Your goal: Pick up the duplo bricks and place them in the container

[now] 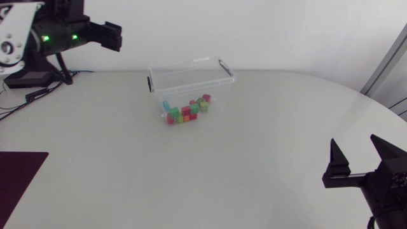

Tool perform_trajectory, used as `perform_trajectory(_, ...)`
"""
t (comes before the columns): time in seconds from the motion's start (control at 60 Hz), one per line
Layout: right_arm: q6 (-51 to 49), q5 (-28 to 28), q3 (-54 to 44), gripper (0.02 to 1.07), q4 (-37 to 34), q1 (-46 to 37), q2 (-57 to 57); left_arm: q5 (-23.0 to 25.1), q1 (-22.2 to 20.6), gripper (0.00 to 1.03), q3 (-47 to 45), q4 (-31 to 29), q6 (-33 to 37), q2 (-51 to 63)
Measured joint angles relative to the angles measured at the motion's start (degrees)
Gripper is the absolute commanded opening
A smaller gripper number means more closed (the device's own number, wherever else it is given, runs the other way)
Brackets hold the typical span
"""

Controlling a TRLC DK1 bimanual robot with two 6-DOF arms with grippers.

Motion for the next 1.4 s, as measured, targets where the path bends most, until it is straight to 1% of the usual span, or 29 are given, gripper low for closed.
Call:
perform_trajectory(0.183, 0.0, 0.0, 0.0, 1.02, 0.0, 0.0, 0.0, 0.0, 4.7, 0.99, -10.2, 0.3, -1.6, -10.3)
perform_trajectory(0.233, 0.0, 0.0, 0.0, 1.02, 0.0, -0.1, 0.0, 0.0, 6.1, 0.99, -13.7, 1.6, -2.0, -13.2)
perform_trajectory(0.333, 0.0, 0.0, 0.0, 1.02, 0.0, -0.1, 0.0, 0.0, 9.0, 0.99, -21.9, 6.2, -3.3, -19.8)
perform_trajectory(0.533, 0.0, 0.0, 0.0, 1.02, 0.0, -0.1, 0.0, -0.1, 12.2, 0.99, -31.8, 7.3, -3.5, -30.6)
perform_trajectory(0.767, 0.0, 0.0, 0.0, 1.02, 0.0, 0.0, 0.0, 5.3, 15.8, 0.99, -44.1, 7.7, -3.5, -41.8)
perform_trajectory(0.883, 0.0, 0.0, 0.0, 1.02, 0.0, -0.1, 0.0, 6.4, 16.4, 0.99, -48.6, 7.7, -3.5, -46.4)
perform_trajectory(1.0, 0.1, -0.5, 0.0, 1.02, 0.0, -0.2, 0.0, 6.6, 16.3, 0.99, -50.9, 7.5, -4.5, -50.2)
perform_trajectory(1.4, 7.1, -4.2, 0.0, 1.02, -0.2, -0.4, 0.0, 6.3, 13.1, 0.99, -58.1, 2.4, -9.5, -63.8)
